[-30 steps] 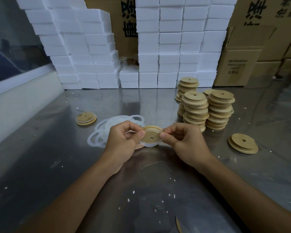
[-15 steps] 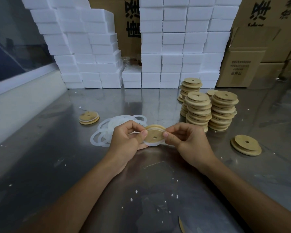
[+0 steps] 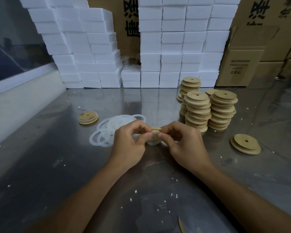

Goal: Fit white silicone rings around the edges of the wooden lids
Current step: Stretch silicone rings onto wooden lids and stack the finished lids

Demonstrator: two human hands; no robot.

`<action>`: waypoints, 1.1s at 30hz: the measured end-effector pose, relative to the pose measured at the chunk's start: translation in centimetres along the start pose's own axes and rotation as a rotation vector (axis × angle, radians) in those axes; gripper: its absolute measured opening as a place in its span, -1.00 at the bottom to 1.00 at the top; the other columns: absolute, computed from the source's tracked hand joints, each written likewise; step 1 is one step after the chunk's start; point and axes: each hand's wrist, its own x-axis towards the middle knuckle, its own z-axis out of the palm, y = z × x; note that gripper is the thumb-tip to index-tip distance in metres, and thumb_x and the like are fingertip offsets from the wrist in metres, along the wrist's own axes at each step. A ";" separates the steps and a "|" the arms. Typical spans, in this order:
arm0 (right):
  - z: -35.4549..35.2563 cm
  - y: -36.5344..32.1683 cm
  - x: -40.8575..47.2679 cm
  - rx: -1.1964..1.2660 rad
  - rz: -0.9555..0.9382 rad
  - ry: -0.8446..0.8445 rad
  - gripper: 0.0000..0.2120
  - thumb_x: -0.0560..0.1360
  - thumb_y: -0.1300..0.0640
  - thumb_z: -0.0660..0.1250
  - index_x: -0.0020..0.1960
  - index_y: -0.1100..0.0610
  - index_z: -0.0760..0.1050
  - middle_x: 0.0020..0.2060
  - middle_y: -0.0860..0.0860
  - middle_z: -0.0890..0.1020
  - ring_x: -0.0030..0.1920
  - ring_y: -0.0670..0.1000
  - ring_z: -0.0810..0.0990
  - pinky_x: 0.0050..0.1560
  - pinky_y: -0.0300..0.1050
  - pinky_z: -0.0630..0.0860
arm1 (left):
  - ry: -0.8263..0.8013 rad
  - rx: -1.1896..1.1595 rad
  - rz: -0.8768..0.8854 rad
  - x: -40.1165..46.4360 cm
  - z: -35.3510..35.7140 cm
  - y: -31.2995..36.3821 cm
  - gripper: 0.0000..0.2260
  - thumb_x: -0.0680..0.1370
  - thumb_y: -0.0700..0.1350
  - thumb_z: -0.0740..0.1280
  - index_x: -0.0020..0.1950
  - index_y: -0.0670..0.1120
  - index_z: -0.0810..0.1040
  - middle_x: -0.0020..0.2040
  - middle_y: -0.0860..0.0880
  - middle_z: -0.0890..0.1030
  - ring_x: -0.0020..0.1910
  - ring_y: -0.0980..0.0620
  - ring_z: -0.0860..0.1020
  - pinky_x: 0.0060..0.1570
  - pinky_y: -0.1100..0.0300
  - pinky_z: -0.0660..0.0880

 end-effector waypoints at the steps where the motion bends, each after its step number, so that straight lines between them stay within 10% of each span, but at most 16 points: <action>1: 0.0 0.0 0.1 0.019 0.036 0.008 -0.93 0.47 0.18 0.49 -0.07 0.15 0.66 -0.19 -0.10 0.69 -0.14 -0.16 0.67 -0.09 -0.24 0.62 | -0.004 -0.003 -0.007 0.0 0.0 0.1 -0.77 0.46 -0.29 0.46 -0.22 0.05 0.59 -0.20 0.13 0.64 -0.08 0.17 0.61 -0.02 0.32 0.54; 14: -0.4 0.2 0.2 0.091 0.138 -0.041 -0.93 0.46 0.16 0.49 -0.06 0.05 0.66 -0.18 -0.14 0.70 -0.14 -0.18 0.68 -0.05 -0.16 0.65 | -0.004 -0.246 -0.220 0.2 -0.3 -0.4 -0.75 0.47 -0.36 0.44 -0.24 0.00 0.61 -0.16 0.00 0.69 -0.08 -0.01 0.68 -0.06 -0.02 0.65; 33: -0.3 0.3 0.4 0.174 0.169 -0.060 -0.93 0.48 0.19 0.47 -0.04 0.17 0.65 -0.17 -0.06 0.72 -0.15 -0.11 0.70 -0.07 -0.10 0.67 | -0.004 -0.472 -0.408 0.3 -0.3 -0.4 -0.68 0.51 -0.35 0.38 -0.30 0.04 0.61 -0.09 -0.10 0.70 -0.04 -0.11 0.69 -0.06 -0.02 0.63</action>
